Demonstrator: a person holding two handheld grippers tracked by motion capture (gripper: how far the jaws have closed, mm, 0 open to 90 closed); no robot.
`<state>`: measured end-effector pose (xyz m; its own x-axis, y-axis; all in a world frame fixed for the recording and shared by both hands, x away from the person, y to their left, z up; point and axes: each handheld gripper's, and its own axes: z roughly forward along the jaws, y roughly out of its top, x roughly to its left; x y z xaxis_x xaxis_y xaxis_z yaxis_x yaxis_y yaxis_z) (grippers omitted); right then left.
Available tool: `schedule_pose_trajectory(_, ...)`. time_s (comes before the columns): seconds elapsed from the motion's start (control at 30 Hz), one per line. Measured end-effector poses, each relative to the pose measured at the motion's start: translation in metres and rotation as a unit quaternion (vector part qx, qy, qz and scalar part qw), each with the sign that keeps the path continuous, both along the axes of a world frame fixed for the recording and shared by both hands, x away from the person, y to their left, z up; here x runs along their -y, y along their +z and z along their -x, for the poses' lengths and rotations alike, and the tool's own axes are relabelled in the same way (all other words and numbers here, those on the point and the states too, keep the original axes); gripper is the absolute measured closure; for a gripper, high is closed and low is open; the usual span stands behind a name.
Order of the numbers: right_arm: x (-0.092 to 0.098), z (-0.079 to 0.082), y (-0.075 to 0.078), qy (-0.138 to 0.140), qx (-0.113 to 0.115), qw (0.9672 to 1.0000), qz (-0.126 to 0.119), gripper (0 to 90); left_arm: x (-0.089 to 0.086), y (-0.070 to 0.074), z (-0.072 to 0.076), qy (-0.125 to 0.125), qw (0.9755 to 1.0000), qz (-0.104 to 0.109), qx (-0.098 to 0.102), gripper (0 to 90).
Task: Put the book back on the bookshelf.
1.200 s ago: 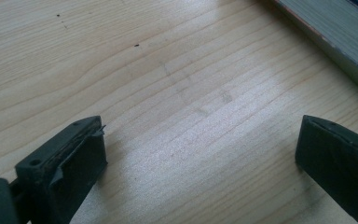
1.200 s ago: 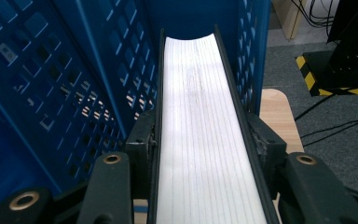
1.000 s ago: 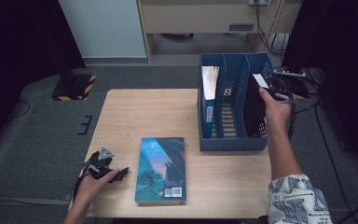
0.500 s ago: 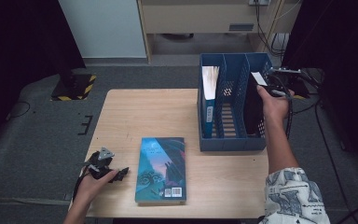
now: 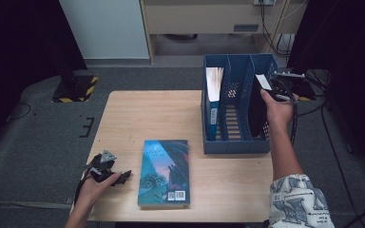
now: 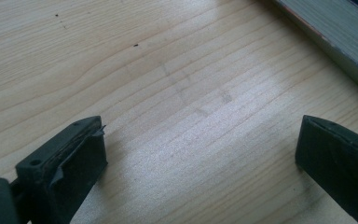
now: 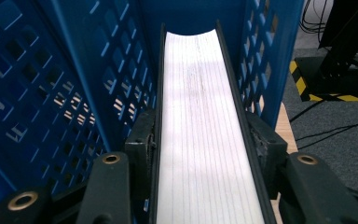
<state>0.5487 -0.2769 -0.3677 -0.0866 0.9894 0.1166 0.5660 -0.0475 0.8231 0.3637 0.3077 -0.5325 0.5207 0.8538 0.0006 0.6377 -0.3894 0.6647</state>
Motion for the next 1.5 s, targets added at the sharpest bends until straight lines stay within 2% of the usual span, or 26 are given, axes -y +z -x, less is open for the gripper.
schedule_pose_trajectory(0.13, 0.0, 0.001, 0.0, -0.002, -0.003, 1.0, -0.001, 52.1, 0.0, 0.0, 0.0, 0.0, 1.0, 0.0, 0.0, 1.1)
schedule_pose_trajectory(0.33, -0.002, 0.003, -0.002, 0.001, 0.006, 1.0, -0.007, 49.2, 0.0, 0.0, 0.0, -0.002, 1.0, 0.0, -0.001, 1.2)
schedule_pose_trajectory(0.47, -0.004, 0.007, 0.0, 0.01, 0.009, 0.9993, -0.036, 44.2, 0.0, 0.0, 0.0, -0.002, 1.0, 0.0, -0.001, 1.2)
schedule_pose_trajectory(0.57, -0.004, 0.014, 0.005, 0.014, 0.027, 0.9972, -0.068, 43.1, 0.0, 0.0, 0.0, -0.002, 1.0, 0.0, -0.001, 1.2)
schedule_pose_trajectory(0.6, -0.003, 0.016, 0.006, 0.018, 0.03, 0.9966, -0.075, 39.5, 0.0, 0.0, 0.0, -0.002, 1.0, 0.0, -0.001, 1.2)
schedule_pose_trajectory(0.73, -0.004, 0.023, 0.008, 0.023, 0.034, 0.9958, -0.082, 34.8, 0.0, 0.0, 0.0, -0.002, 1.0, -0.001, -0.001, 1.2)
schedule_pose_trajectory(0.87, -0.002, 0.028, 0.006, 0.026, 0.037, 0.9944, -0.095, 34.0, 0.001, 0.0, 0.0, -0.002, 1.0, -0.001, -0.001, 1.2)
schedule_pose_trajectory(1.0, -0.002, 0.031, 0.004, 0.029, 0.046, 0.9934, -0.101, 31.9, 0.001, 0.0, -0.001, -0.003, 1.0, -0.001, -0.001, 1.1)
schedule_pose_trajectory(1.3, -0.001, 0.033, 0.002, 0.031, 0.047, 0.992, -0.113, 28.1, 0.001, 0.0, 0.0, -0.002, 1.0, -0.001, -0.001, 1.2)
schedule_pose_trajectory(1.5, -0.004, 0.034, 0.002, 0.028, 0.048, 0.9928, -0.106, 27.1, 0.001, 0.0, 0.0, -0.003, 1.0, -0.001, -0.001, 1.2)
